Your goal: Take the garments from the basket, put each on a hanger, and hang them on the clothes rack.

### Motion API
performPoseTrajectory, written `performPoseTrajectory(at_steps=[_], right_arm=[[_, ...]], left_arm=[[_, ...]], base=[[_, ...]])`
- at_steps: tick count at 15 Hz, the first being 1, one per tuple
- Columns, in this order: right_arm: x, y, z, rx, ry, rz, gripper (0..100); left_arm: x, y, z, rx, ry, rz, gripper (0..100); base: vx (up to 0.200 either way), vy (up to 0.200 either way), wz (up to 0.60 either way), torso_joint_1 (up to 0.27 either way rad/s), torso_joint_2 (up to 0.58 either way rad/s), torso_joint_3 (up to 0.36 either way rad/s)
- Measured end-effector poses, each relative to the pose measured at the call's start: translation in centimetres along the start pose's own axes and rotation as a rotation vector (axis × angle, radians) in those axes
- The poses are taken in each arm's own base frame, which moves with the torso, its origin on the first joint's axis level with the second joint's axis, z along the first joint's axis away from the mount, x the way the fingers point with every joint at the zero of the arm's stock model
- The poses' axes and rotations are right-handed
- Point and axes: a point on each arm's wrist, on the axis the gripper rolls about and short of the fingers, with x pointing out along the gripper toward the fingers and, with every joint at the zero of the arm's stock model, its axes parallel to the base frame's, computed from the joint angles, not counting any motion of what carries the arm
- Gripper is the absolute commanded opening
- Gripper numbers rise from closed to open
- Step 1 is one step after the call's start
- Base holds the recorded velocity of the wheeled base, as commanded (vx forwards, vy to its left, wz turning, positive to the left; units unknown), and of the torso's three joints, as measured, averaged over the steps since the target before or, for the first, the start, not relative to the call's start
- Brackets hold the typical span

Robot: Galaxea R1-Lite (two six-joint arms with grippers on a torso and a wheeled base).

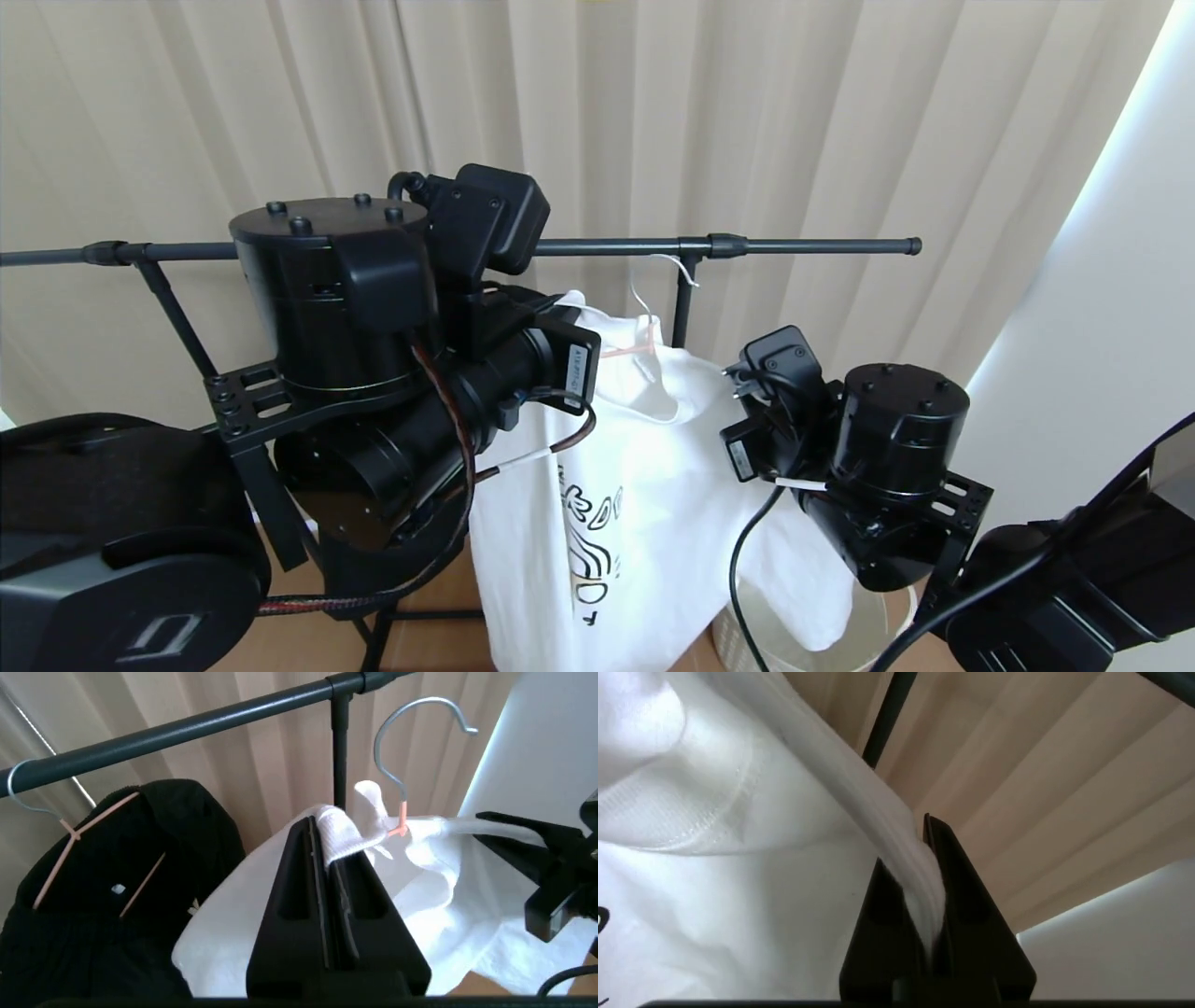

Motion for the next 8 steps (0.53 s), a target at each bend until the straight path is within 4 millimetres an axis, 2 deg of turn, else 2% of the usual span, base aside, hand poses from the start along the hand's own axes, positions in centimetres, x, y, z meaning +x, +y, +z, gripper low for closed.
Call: performPoseTrajectory(at_steps=[8], right_arm=[[0.0, -0.4, 1.5, 0.121, -0.118, 0.014, 0]], left_arm=[[0.2, -0.7, -0.4, -0.029, 0.020, -0.019, 0]], base=[[0.000, 0.000, 0.00, 0.000, 0.00, 0.000]])
